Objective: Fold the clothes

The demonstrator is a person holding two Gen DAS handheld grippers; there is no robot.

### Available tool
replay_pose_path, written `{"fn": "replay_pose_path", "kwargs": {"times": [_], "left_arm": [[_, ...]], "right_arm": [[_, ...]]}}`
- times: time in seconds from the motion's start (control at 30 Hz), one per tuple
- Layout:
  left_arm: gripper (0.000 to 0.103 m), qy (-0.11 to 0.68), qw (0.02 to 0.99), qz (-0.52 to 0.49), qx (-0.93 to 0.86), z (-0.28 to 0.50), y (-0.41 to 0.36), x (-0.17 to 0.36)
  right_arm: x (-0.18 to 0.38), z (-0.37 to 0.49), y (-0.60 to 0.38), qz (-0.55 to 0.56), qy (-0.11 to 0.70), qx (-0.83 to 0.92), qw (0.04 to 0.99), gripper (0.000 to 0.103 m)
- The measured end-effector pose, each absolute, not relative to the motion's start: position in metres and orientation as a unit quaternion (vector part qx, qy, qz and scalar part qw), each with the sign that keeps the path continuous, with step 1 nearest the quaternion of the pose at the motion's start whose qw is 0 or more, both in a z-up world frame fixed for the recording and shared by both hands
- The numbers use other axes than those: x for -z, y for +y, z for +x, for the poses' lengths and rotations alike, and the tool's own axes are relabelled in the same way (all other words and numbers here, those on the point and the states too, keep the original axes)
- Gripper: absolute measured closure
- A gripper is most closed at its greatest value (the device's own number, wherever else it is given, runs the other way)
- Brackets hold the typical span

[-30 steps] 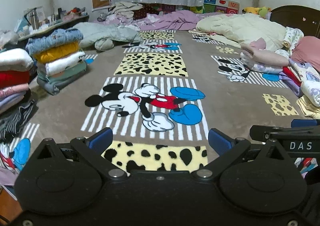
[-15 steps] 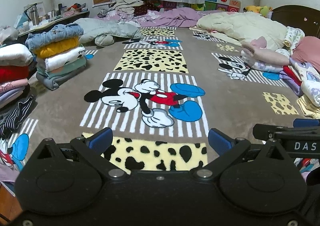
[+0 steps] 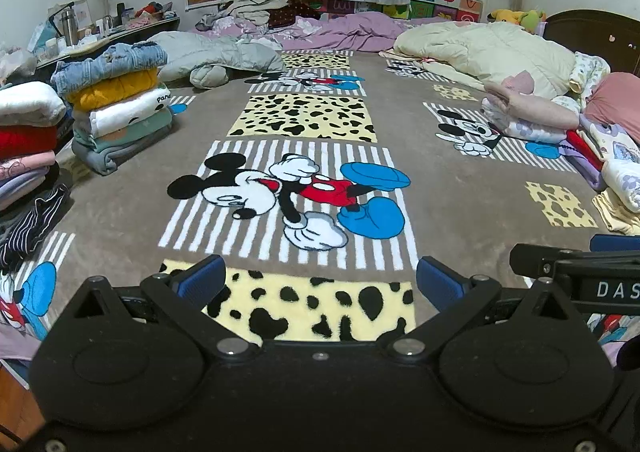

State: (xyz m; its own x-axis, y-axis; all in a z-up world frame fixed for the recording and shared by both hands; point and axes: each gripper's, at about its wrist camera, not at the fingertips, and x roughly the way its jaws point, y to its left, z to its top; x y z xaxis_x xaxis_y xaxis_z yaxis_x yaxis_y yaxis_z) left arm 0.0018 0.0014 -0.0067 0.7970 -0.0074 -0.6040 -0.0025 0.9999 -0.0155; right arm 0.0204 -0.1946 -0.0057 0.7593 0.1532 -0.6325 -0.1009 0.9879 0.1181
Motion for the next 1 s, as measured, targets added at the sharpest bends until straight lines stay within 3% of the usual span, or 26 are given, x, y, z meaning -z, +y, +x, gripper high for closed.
{"fn": "replay_pose_path", "kwargs": {"times": [1.0], "left_arm": [[0.000,0.323,0.946,-0.005,-0.001,0.0012,-0.0006,0.0076]], "right_arm": [[0.0032,0.0192,-0.1965,0.037,0.343,-0.069,0.936,0.000]]}}
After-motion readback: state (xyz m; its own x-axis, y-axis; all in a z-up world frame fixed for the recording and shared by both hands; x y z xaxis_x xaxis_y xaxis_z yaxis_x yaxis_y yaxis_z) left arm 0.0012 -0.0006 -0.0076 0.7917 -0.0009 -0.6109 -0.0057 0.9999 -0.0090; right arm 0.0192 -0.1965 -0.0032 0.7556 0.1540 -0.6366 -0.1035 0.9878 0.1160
